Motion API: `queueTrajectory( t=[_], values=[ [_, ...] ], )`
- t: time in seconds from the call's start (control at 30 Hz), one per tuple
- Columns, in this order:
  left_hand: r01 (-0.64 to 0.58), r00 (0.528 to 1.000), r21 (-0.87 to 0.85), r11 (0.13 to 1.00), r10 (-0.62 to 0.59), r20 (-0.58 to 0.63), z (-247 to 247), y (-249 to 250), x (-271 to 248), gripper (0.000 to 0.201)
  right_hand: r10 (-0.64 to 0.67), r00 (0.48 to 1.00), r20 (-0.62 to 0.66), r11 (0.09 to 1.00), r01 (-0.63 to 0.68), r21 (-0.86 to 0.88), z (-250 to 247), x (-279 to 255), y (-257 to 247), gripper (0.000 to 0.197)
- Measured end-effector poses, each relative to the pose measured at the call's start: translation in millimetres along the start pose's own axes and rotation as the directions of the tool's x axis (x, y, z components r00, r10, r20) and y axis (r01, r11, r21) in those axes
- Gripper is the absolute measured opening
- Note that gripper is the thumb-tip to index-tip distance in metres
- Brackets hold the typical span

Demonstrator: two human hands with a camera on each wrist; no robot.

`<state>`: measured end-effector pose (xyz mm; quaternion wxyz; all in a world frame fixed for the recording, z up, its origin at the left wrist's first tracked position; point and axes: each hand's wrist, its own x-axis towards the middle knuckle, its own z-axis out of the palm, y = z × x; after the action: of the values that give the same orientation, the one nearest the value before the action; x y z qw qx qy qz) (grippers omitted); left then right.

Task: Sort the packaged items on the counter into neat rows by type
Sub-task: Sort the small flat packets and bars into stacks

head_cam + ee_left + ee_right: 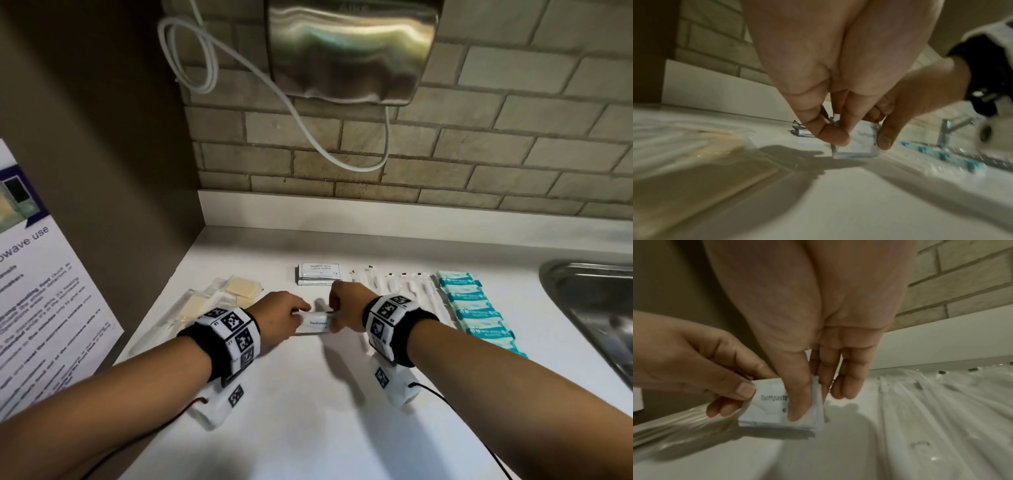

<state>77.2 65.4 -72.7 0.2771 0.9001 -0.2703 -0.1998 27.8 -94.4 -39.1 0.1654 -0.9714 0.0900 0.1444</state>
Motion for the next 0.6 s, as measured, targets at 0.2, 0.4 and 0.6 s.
queueTrajectory(
  t=[0.2, 0.4, 0.6],
  values=[
    [0.115, 0.991, -0.326, 0.939, -0.132, -0.030, -6.3, 5.2, 22.4, 0.016, 0.043, 0.999, 0.033, 0.996, -0.045, 0.081, -11.5, 14.8, 8.1, 0.032],
    [0.162, 0.985, -0.385, 0.909, -0.171, 0.010, -5.5, -0.2, 52.2, 0.015, 0.062, 0.997, 0.043, 0.996, -0.065, 0.065, -14.8, 38.0, 15.6, 0.032],
    [0.081, 0.997, -0.063, 0.995, -0.080, 0.007, -6.7, -3.9, 69.5, 0.018, 0.039, 0.997, 0.060, 0.998, -0.041, 0.041, -16.4, 45.0, 16.7, 0.024]
  ],
)
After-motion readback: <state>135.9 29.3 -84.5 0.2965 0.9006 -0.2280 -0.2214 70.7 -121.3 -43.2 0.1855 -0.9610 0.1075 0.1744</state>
